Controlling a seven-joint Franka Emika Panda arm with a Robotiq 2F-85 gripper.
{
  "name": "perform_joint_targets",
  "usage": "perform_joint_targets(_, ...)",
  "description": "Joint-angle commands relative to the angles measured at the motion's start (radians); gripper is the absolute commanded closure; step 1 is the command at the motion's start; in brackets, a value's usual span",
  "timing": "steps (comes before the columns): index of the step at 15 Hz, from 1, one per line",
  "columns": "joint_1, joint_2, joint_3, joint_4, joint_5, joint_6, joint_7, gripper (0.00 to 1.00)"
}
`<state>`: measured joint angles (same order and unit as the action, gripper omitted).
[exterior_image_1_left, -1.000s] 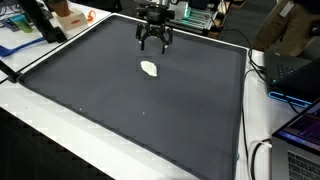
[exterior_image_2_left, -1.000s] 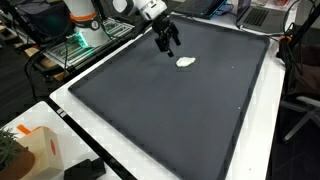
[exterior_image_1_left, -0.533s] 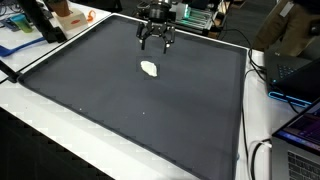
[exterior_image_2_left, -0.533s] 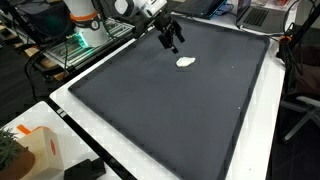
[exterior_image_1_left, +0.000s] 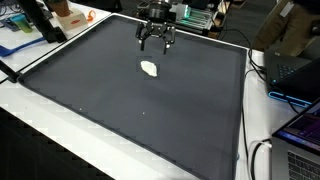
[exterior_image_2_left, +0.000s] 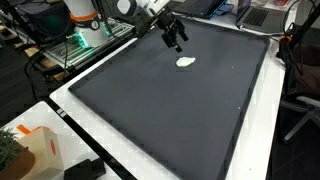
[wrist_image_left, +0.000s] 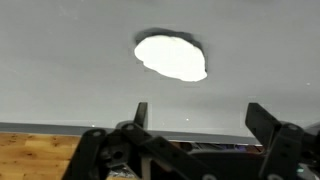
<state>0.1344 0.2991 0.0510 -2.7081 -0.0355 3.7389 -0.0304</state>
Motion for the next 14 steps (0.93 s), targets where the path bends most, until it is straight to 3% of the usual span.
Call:
perform_joint_targets(1, 0.0, 0.027, 0.01, 0.039, 0.01, -0.014, -0.021, 0.0)
perform_joint_targets(4, 0.013, 0.003, 0.011, 0.047, 0.036, -0.12, -0.015, 0.0)
perform_joint_targets(8, 0.09, -0.036, -0.031, 0.064, 0.143, -0.232, -0.072, 0.0)
perform_joint_targets(14, 0.174, -0.042, -0.091, 0.113, 0.215, -0.357, -0.098, 0.0)
